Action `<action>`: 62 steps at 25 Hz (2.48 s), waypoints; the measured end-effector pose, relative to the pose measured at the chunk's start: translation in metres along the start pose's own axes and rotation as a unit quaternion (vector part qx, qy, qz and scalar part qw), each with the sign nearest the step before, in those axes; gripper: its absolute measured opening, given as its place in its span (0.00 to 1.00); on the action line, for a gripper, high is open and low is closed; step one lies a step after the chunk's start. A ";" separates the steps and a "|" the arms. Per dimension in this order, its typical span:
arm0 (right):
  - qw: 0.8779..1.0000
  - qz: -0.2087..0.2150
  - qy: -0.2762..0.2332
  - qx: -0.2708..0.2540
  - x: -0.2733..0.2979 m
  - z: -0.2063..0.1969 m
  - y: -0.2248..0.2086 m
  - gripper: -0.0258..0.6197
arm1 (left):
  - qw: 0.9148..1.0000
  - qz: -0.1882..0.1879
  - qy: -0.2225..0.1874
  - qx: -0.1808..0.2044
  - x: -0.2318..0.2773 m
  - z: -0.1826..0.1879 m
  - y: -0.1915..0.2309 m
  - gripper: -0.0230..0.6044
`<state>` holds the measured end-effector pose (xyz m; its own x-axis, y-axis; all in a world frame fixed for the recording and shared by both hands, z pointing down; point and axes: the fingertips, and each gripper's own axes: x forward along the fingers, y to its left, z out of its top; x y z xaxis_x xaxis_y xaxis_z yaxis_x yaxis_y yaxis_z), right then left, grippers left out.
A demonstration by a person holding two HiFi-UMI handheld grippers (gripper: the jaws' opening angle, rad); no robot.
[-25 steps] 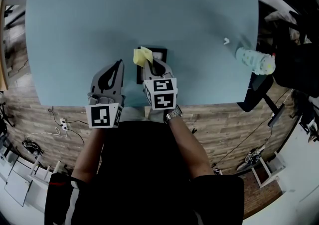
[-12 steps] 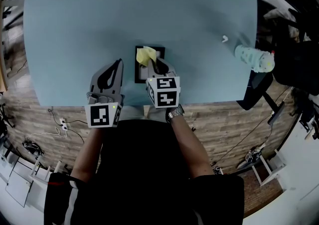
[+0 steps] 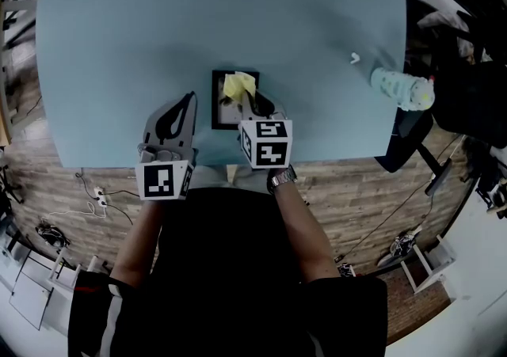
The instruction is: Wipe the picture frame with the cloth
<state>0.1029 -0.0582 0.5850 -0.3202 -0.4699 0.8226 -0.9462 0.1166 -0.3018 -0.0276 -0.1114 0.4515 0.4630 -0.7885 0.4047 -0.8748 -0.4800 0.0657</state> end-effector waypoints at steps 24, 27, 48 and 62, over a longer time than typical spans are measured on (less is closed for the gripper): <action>1.000 -0.010 -0.026 0.015 -0.036 0.003 -0.005 0.09 | 1.000 -0.009 -0.003 0.006 -0.006 0.003 -0.010 0.04; 1.000 0.006 -0.025 0.006 -0.036 0.003 0.012 0.10 | 1.000 -0.008 -0.005 0.006 -0.008 0.004 -0.009 0.04; 0.999 0.035 0.023 -0.021 -0.005 -0.023 0.056 0.10 | 1.000 -0.020 -0.002 0.010 -0.015 -0.002 -0.007 0.04; 1.000 0.002 0.027 0.001 -0.011 -0.027 0.023 0.10 | 1.000 -0.027 -0.003 0.010 -0.013 -0.002 -0.008 0.04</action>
<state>0.0837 -0.0267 0.5821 -0.3258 -0.4215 0.8463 -0.9449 0.1162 -0.3059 -0.0270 -0.0967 0.4475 0.5100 -0.7642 0.3949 -0.8460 -0.5287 0.0694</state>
